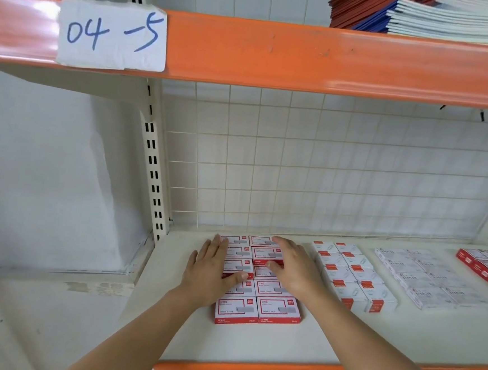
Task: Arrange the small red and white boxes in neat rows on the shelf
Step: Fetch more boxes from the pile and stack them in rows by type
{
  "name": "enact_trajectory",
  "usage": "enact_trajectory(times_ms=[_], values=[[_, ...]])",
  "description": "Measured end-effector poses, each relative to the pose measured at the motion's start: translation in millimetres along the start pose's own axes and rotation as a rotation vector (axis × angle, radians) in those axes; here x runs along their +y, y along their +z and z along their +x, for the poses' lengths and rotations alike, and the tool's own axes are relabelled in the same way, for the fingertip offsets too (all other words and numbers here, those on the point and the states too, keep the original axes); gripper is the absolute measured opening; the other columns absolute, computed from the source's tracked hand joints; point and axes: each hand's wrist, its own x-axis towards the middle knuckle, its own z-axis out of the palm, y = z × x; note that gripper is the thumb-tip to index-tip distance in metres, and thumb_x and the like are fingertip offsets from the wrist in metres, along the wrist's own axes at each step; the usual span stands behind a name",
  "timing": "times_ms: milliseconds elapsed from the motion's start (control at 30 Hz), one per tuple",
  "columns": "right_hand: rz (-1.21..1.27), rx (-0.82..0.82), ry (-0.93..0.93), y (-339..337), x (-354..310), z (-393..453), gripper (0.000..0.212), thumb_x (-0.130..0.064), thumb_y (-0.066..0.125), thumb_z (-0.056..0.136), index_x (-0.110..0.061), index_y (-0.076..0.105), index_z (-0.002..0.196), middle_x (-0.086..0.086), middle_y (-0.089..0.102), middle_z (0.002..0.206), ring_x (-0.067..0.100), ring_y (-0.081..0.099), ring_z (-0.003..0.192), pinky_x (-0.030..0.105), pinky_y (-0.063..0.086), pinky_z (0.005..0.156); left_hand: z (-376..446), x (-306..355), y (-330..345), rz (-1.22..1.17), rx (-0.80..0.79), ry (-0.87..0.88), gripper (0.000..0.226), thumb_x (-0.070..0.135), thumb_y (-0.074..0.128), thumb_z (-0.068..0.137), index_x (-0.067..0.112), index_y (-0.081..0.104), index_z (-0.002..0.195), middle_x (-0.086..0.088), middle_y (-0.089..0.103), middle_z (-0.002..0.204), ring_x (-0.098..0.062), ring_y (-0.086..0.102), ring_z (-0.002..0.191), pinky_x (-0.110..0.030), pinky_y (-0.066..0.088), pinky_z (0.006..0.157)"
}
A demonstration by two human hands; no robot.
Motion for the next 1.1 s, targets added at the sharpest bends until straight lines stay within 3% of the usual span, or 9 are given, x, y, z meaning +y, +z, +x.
enact_trajectory(times_ms=[200,433,800,1100], values=[[-0.108,0.058,-0.007,-16.3,10.8,-20.8,0.051,-0.033,0.050,0.095,-0.022,0.034,0.142,-0.002,0.044,0.143,0.020,0.038,0.132,0.034,0.039,0.101,-1.9,36.3,-0.4,0.064,0.047,0.177,0.075,0.059,0.032,0.094,0.023,0.002,0.151,0.002,-0.001,0.160,-0.018,-0.004,0.147,-0.039,0.001,0.118],[-0.229,0.108,0.158,-69.9,79.3,-78.0,0.052,-0.040,0.046,0.096,-0.021,0.033,0.143,-0.003,0.043,0.144,0.019,0.036,0.131,0.032,0.037,0.102,-8.2,109.2,14.9,0.046,-0.011,0.328,0.071,0.059,0.029,0.094,0.021,0.010,0.151,0.002,0.003,0.160,-0.019,0.000,0.147,-0.038,0.002,0.117],[-0.337,0.124,0.432,-169.2,227.7,-239.9,0.059,-0.046,0.038,0.098,-0.019,0.024,0.149,0.002,0.029,0.154,0.020,0.027,0.140,0.034,0.027,0.111,-65.5,301.4,71.7,-0.033,-0.091,0.585,0.068,0.057,0.028,0.096,0.022,0.009,0.152,0.001,0.003,0.160,-0.018,0.002,0.147,-0.037,0.004,0.117],[-0.385,0.158,0.591,-226.1,315.5,-336.8,0.059,-0.050,0.036,0.097,-0.019,0.028,0.146,0.001,0.035,0.150,0.021,0.034,0.135,0.034,0.032,0.107,-98.0,447.5,131.7,-0.029,-0.192,0.781,0.067,0.057,0.031,0.096,0.023,0.011,0.151,0.002,0.007,0.159,-0.017,0.006,0.146,-0.036,0.008,0.117]])
